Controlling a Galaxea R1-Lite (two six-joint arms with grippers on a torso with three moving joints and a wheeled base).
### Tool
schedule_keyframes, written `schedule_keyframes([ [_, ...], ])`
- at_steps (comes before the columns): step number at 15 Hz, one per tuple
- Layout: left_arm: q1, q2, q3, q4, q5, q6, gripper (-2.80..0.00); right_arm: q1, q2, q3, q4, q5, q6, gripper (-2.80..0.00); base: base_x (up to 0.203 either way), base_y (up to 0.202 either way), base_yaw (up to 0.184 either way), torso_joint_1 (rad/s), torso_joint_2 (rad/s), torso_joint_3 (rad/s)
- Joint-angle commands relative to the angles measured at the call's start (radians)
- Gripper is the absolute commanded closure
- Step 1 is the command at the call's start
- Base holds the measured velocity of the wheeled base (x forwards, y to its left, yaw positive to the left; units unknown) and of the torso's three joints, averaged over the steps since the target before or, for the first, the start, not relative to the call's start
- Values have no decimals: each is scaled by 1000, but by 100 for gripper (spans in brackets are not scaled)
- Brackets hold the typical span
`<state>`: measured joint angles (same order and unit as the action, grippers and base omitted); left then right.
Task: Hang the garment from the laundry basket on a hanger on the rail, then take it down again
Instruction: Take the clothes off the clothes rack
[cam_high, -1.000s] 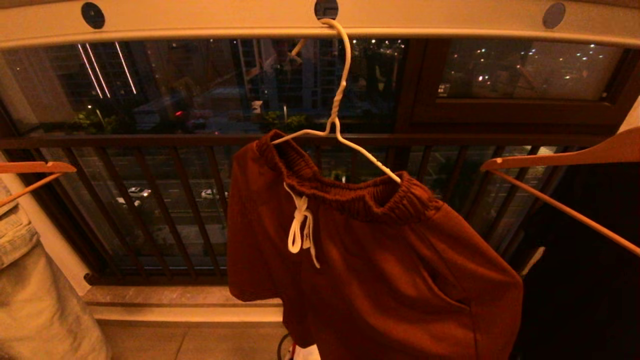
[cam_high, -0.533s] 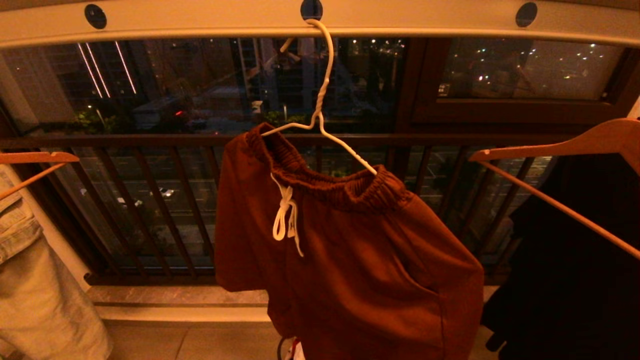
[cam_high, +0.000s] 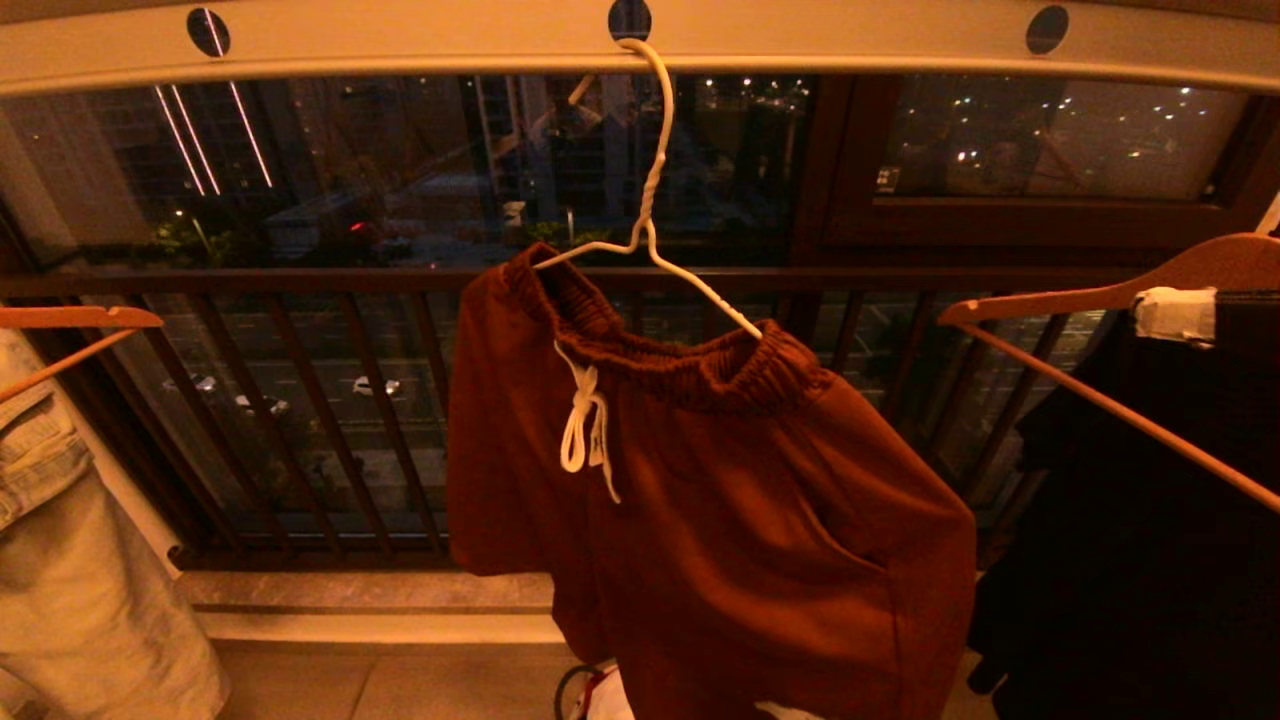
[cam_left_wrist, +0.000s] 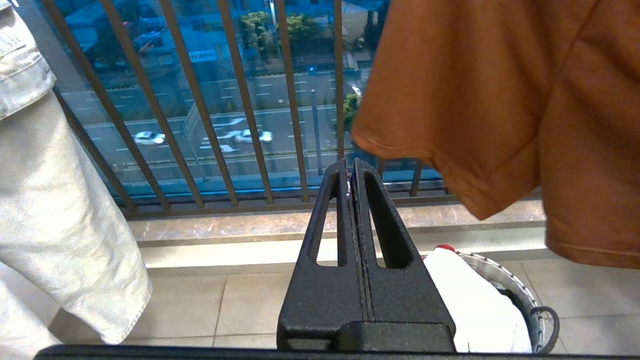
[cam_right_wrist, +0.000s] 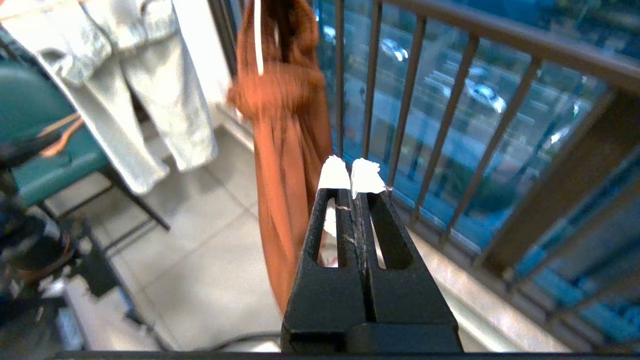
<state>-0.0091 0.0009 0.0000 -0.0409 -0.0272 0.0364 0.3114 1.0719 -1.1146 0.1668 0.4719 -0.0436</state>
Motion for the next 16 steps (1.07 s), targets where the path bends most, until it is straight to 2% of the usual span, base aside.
schedule_keyframes([
  [1, 0, 1, 14, -1, 0, 0, 0, 66, 59, -6, -45, -45, 7, 0, 0, 0, 0, 0, 0, 0],
  [3, 0, 1, 14, -1, 0, 0, 0, 165, 91, -8, -125, -145, 17, 0, 0, 0, 0, 0, 0, 0],
  [4, 0, 1, 14, -1, 1, 0, 0, 219, 104, -15, -146, -181, 18, -280, 0, 0, 0, 0, 0, 0],
  [7, 0, 1, 14, -1, 0, 0, 0, 331, 158, -42, -176, -292, 15, -280, 0, 0, 0, 0, 0, 0],
  [10, 0, 1, 14, -1, 1, 0, 0, 393, 223, -42, -267, -352, 0, -280, 0, 0, 0, 0, 0, 0],
  [16, 0, 1, 14, -1, 0, 0, 0, 435, 335, -45, -410, -367, -16, -280, 0, 0, 0, 0, 0, 0],
])
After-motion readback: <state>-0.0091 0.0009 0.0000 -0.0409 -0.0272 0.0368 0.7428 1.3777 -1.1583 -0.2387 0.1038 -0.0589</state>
